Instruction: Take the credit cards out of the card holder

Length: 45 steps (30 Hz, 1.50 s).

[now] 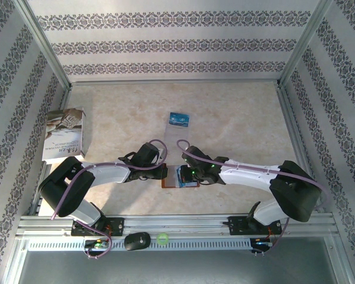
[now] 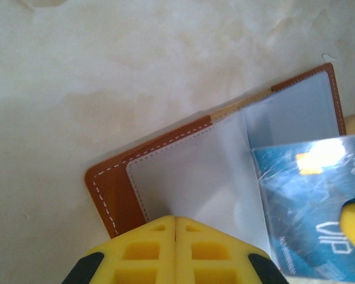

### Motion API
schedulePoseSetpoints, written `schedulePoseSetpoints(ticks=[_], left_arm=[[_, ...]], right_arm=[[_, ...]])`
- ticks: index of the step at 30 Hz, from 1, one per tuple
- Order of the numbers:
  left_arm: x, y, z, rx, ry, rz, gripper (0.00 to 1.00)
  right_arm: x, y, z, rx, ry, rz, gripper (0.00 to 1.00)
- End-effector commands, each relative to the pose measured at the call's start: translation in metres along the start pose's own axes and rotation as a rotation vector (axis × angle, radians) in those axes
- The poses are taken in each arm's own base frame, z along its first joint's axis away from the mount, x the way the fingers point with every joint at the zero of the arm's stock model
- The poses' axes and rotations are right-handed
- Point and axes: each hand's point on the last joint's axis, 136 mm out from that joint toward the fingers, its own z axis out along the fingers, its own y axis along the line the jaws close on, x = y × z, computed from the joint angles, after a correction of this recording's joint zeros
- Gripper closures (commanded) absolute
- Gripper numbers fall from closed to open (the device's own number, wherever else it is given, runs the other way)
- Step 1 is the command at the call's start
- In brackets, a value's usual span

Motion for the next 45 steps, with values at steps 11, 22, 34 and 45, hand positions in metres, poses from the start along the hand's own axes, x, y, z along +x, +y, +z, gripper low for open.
schedulePoseSetpoints(ticks=[11, 22, 34, 45], left_arm=[[-0.023, -0.016, -0.018, 0.025, -0.042, 0.025, 0.76], [-0.042, -0.011, -0.085, -0.008, -0.180, -0.014, 0.01], [-0.041, 0.021, -0.126, -0.099, -0.256, -0.114, 0.01], [-0.041, 0.047, -0.130, -0.152, -0.242, -0.184, 0.01]], right_arm=[[-0.097, 0.013, -0.084, -0.012, -0.242, -0.399, 1.00], [-0.203, 0.014, -0.090, 0.031, -0.260, -0.800, 1.00], [-0.269, 0.010, -0.044, 0.098, -0.095, -1.100, 1.00], [-0.282, -0.012, -0.008, 0.061, 0.048, -1.167, 1.00]])
